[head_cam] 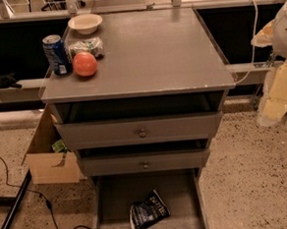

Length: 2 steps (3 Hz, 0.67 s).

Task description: Pick blue chip bag from bottom drawer and place on counter

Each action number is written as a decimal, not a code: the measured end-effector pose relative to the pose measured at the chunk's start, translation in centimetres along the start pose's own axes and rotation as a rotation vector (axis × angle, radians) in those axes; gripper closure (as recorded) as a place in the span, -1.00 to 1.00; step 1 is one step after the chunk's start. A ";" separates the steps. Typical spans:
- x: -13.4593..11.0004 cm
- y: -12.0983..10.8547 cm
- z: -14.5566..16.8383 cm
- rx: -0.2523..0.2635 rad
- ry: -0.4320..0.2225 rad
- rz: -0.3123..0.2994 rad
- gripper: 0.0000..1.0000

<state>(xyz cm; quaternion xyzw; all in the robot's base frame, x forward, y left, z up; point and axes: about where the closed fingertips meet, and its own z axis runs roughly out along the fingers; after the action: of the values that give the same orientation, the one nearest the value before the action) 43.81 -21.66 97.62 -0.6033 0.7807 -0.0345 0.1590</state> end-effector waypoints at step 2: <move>-2.1 -0.7 -0.4 0.014 -0.033 -0.017 -1.00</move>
Offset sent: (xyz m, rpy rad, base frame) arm 0.0124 0.0197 0.0194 0.0201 -0.0252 0.0316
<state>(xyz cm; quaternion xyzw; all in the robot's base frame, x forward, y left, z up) 44.84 -19.86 98.59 -0.6094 0.7725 -0.0312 0.1758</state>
